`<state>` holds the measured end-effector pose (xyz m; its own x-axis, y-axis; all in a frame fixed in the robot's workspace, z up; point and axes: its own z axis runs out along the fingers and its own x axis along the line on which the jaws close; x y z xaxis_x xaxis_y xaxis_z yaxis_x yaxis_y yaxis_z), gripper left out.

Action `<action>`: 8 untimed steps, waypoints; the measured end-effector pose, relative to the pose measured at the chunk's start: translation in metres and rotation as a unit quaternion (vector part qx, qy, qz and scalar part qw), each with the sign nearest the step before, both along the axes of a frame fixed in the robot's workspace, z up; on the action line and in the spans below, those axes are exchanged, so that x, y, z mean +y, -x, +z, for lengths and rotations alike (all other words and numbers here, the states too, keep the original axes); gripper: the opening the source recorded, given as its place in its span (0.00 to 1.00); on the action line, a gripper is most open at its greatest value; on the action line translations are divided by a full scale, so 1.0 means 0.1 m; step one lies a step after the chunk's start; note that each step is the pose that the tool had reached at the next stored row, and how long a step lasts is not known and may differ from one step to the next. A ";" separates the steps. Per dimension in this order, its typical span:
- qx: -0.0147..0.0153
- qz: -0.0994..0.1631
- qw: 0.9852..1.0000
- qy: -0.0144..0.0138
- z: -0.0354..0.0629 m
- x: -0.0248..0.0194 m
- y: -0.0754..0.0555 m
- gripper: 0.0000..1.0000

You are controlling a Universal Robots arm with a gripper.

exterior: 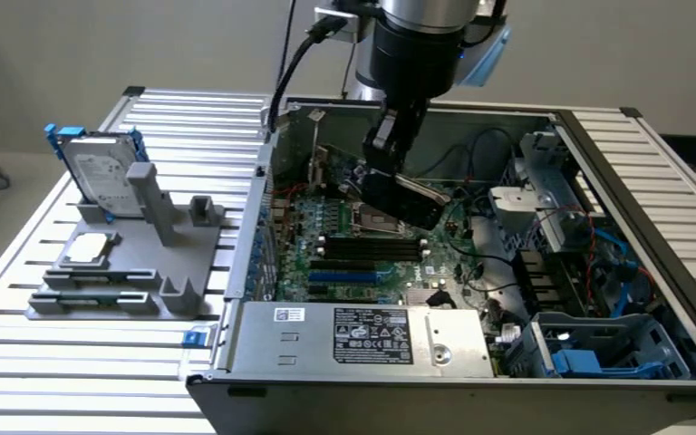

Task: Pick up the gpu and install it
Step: 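Insert the gpu into the slot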

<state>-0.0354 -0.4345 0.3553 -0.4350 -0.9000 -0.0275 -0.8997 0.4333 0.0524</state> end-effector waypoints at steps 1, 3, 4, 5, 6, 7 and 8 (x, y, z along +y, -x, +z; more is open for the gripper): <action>0.000 0.009 1.000 -0.001 -0.008 0.000 0.00 0.26; 0.000 0.027 1.000 -0.004 -0.024 0.000 0.00 0.26; 0.000 0.037 0.999 -0.005 -0.033 0.000 0.00 0.26; 0.000 0.046 0.999 -0.006 -0.041 0.000 0.00 0.26; -0.001 0.055 0.998 -0.007 -0.048 0.000 0.00 0.26; -0.001 0.064 0.998 -0.008 -0.056 0.000 0.00 0.26; -0.001 0.073 0.997 -0.009 -0.064 0.000 0.00 0.26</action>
